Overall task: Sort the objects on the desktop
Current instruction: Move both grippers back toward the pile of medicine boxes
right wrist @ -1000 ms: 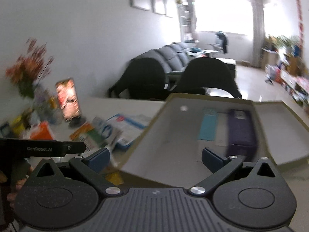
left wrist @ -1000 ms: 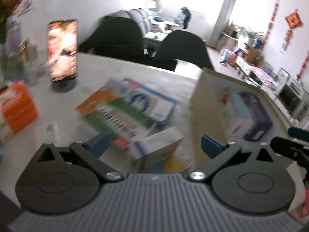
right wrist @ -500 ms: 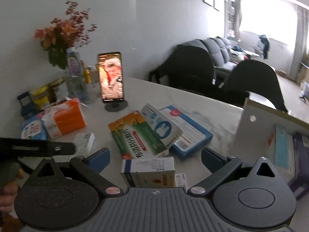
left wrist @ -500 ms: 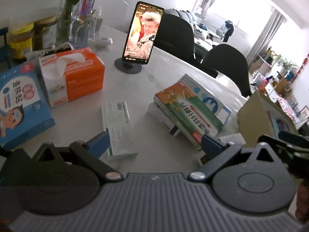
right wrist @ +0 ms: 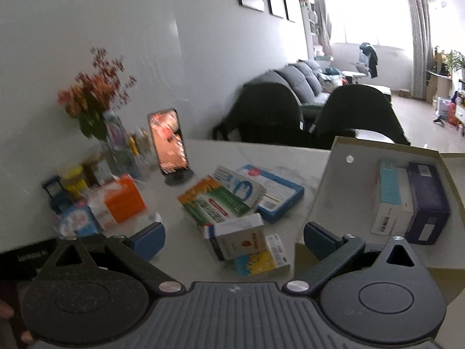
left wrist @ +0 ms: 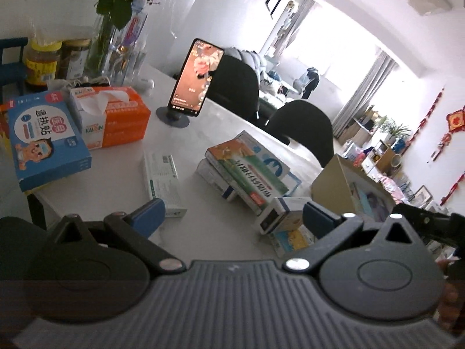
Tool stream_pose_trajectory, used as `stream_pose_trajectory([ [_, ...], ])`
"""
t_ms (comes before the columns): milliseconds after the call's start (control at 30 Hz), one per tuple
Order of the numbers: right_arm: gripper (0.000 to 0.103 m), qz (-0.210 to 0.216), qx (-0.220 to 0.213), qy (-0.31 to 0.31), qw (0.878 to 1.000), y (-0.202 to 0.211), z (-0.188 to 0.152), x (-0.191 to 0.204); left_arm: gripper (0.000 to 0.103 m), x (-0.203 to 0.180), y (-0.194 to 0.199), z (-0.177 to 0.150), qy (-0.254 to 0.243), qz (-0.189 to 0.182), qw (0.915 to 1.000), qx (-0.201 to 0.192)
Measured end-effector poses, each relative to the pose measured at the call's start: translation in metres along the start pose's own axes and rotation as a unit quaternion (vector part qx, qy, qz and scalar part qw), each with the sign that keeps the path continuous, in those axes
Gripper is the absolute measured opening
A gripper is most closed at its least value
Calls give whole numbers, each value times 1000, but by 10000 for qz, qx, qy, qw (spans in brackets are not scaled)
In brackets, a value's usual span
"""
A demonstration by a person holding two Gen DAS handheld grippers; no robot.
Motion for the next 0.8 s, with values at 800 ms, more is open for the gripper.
stream_pose_trajectory([
  [800, 89, 670, 1283, -572, 9878, -187, 43, -59, 73, -62, -136, 0, -713, 751, 9902, 939],
])
Point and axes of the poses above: each gripper's, at about its wrist camera, not at the fingertips, and y roughly against the way its jaws point, x to its left, z to its top, the point moved 1 cm from there along -y, roughly the way its jaws point, and after that the axes turned 8 degrees about z, right-handed, at the moved point
